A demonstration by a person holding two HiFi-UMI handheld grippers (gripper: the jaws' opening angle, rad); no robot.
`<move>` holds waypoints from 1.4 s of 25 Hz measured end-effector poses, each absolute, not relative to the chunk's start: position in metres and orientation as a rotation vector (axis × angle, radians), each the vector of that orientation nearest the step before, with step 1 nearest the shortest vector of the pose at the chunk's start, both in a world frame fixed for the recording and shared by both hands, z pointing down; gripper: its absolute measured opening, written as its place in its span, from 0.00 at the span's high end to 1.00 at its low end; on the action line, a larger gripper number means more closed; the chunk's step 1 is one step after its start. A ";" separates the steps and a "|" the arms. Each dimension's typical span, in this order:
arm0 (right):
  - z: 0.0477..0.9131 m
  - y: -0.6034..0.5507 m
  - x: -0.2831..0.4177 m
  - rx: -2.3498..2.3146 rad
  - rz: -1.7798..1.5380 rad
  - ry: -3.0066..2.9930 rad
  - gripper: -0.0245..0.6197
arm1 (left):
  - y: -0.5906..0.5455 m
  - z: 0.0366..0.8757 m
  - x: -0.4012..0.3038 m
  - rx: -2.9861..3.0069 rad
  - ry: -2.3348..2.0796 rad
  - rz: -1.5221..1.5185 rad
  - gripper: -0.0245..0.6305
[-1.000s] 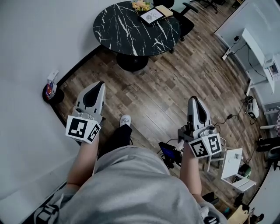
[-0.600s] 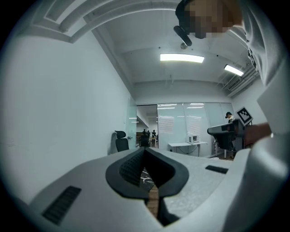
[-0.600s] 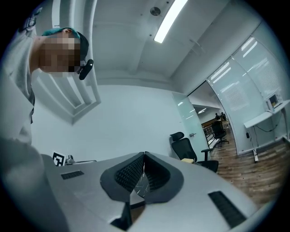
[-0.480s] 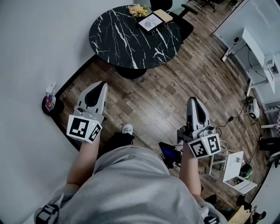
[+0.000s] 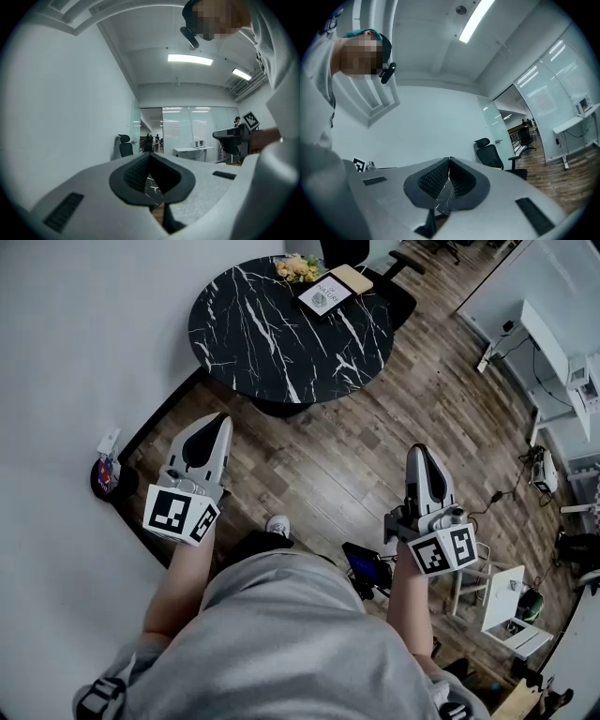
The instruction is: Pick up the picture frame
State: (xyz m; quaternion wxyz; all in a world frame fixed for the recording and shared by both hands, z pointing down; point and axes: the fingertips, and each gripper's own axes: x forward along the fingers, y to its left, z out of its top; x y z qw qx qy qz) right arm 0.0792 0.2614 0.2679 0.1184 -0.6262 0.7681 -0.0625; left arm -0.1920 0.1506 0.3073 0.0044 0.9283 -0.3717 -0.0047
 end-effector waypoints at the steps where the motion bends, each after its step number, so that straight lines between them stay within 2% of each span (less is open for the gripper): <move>1: 0.268 0.258 0.081 -1.839 -0.181 2.242 0.92 | 0.147 0.308 -0.193 2.908 -1.162 -0.016 0.95; 12: 0.263 0.237 0.062 -1.874 -0.048 2.362 0.92 | 0.129 0.314 -0.203 2.896 -1.165 -0.013 0.95; 35: 0.279 0.173 0.050 -1.730 -0.130 2.460 0.92 | 0.100 0.330 -0.227 2.804 -1.303 0.020 0.95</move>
